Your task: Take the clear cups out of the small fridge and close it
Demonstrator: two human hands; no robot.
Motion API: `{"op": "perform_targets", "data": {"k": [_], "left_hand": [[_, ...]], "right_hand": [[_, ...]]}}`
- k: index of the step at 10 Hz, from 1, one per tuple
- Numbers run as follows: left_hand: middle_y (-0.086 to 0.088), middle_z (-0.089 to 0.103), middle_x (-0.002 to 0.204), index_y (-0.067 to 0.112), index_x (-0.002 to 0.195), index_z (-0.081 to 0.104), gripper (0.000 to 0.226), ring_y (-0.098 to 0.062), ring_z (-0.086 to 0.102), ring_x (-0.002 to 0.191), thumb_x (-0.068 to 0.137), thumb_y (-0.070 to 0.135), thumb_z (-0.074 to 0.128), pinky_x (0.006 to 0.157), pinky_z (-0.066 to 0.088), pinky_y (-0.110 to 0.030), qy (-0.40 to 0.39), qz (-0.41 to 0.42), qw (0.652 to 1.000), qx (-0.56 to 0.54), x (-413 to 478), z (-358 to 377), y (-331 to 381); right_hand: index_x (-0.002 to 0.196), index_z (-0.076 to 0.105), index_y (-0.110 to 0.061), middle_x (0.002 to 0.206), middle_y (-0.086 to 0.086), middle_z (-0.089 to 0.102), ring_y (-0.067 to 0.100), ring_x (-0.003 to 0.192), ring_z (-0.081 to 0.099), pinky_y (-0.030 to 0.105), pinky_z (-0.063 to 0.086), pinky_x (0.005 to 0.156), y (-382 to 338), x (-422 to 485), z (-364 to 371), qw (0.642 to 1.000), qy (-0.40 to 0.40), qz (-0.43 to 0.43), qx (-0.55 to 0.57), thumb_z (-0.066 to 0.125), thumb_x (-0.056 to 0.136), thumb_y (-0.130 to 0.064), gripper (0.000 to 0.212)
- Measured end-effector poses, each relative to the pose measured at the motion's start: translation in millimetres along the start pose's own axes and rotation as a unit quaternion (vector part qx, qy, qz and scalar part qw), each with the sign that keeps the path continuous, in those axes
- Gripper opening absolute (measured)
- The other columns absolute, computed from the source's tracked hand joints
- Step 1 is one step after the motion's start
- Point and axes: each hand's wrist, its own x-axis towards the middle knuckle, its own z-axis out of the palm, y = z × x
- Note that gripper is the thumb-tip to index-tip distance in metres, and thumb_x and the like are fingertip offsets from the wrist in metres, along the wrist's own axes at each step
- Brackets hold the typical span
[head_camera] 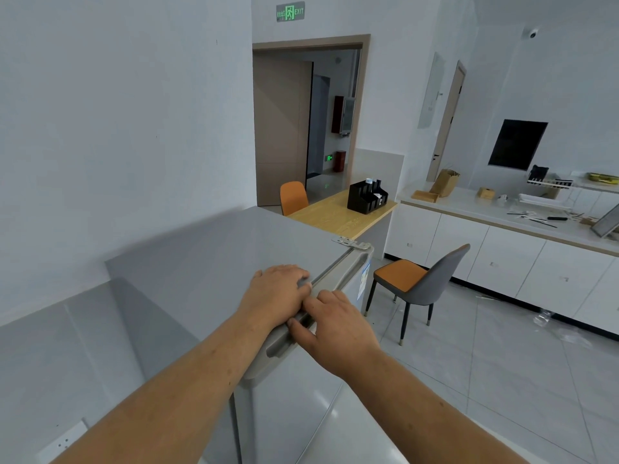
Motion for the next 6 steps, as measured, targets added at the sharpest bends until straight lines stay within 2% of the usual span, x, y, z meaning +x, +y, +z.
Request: {"op": "perform_targets", "data": {"k": [1,2,3,4,5,6], "left_hand": [[0.004,0.063,0.14,0.027,0.133,0.063,0.042,-0.017,0.056,0.125,0.101,0.049,0.047,0.105,0.041,-0.036,0.049,0.016,0.998,-0.021,-5.0,2.2,3.3],[0.001,0.054,0.15,0.029,0.14,0.058,0.054,-0.02,0.048,0.137,0.1,0.061,0.041,0.113,0.036,-0.041,0.07,0.025,0.997,0.018,-8.4,1.6,5.6],[0.001,0.045,0.158,0.034,0.146,0.05,0.07,-0.021,0.037,0.145,0.096,0.077,0.027,0.119,0.029,-0.048,0.071,0.024,0.996,0.051,-10.6,-3.0,8.9],[0.001,0.033,0.165,0.037,0.153,0.038,0.085,-0.023,0.026,0.151,0.088,0.088,0.015,0.122,0.02,-0.054,0.056,0.022,0.996,0.071,-11.2,-7.9,19.1],[0.0,0.024,0.168,0.038,0.157,0.027,0.091,-0.024,0.017,0.154,0.084,0.091,0.011,0.123,0.012,-0.055,0.061,0.034,0.995,0.071,-7.1,-14.1,39.0],[0.0,0.023,0.169,0.038,0.158,0.025,0.09,-0.024,0.015,0.155,0.086,0.091,0.012,0.123,0.01,-0.054,0.081,0.065,0.991,0.081,-1.5,-20.6,62.8]], "right_hand": [[0.107,0.066,-0.03,0.097,-0.008,0.05,0.013,0.101,0.041,0.031,0.044,0.088,8.8,-2.3,-7.1,1.0,0.004,-0.005,-0.011,0.039,0.097,-0.064,0.045],[0.124,0.065,-0.029,0.122,-0.003,0.057,0.017,0.127,0.041,0.039,0.039,0.109,19.7,-5.2,-16.6,0.999,0.013,0.0,-0.042,0.033,0.097,-0.069,0.058],[0.149,0.045,-0.031,0.154,0.002,0.044,0.025,0.153,0.018,0.047,0.016,0.125,35.1,-7.5,-29.0,0.997,0.011,0.026,-0.068,0.024,0.095,-0.077,0.074],[0.157,0.028,-0.035,0.166,0.003,0.029,0.025,0.157,0.002,0.049,0.002,0.126,49.7,-8.8,-45.6,0.994,0.023,0.046,-0.093,0.016,0.093,-0.082,0.081],[0.16,0.014,-0.038,0.17,0.001,0.017,0.024,0.157,-0.007,0.048,-0.005,0.125,67.2,-11.0,-63.1,0.991,0.034,0.069,-0.106,0.011,0.092,-0.085,0.082],[0.16,0.009,-0.04,0.171,-0.001,0.013,0.023,0.157,-0.007,0.046,-0.007,0.123,77.5,-13.7,-82.9,0.988,0.052,0.099,-0.105,0.009,0.092,-0.086,0.083]]}}
